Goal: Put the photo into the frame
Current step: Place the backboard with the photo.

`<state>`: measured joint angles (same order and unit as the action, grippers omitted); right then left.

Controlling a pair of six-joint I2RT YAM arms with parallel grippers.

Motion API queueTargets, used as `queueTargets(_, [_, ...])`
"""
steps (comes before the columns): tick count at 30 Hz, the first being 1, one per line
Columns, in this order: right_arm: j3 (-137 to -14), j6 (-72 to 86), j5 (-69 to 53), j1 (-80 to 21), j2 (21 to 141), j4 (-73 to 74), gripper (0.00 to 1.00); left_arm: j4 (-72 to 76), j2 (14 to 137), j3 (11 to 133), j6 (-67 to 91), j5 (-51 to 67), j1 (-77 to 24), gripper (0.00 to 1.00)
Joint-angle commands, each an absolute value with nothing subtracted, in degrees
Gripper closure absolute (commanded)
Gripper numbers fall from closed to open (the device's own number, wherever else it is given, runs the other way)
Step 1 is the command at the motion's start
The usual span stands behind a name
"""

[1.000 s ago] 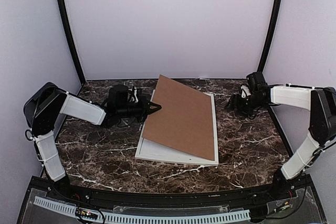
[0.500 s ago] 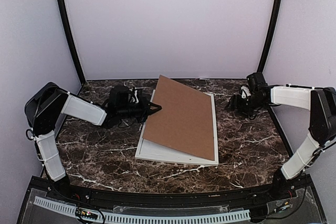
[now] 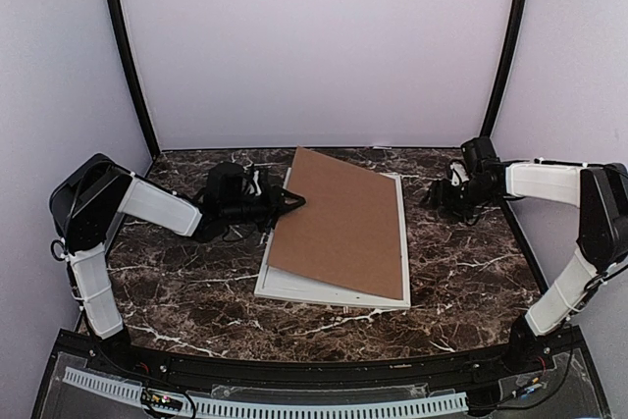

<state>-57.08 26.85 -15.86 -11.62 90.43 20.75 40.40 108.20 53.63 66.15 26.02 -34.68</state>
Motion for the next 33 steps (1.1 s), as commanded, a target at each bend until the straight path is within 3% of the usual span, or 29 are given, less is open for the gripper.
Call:
queueTargets(1, [-56.06,26.53,-17.03,-11.34,91.01,18.86,0.32,39.31,107.97,54.55,63.43,26.64,-35.33,0.57])
queueTargets(5, [-55.53,26.54,-17.28,-11.34,90.88,18.47,0.32,35.53,108.92,56.27,61.25,27.28,-35.33,0.45])
queueTargets(9, [-55.08,26.70,-17.94,-11.34,90.81,18.04,0.32,32.64,109.48,57.25,59.84,27.52,-35.33,0.41])
queueTargets(19, [-56.10,28.15,-21.94,-16.56,90.96,13.90,0.32,26.21,110.74,59.44,55.77,26.83,-35.41,0.37])
queueTargets(33, [-66.36,32.12,-27.87,-29.57,105.58,7.60,0.32,24.07,112.99,60.17,53.87,26.90,-35.60,0.34])
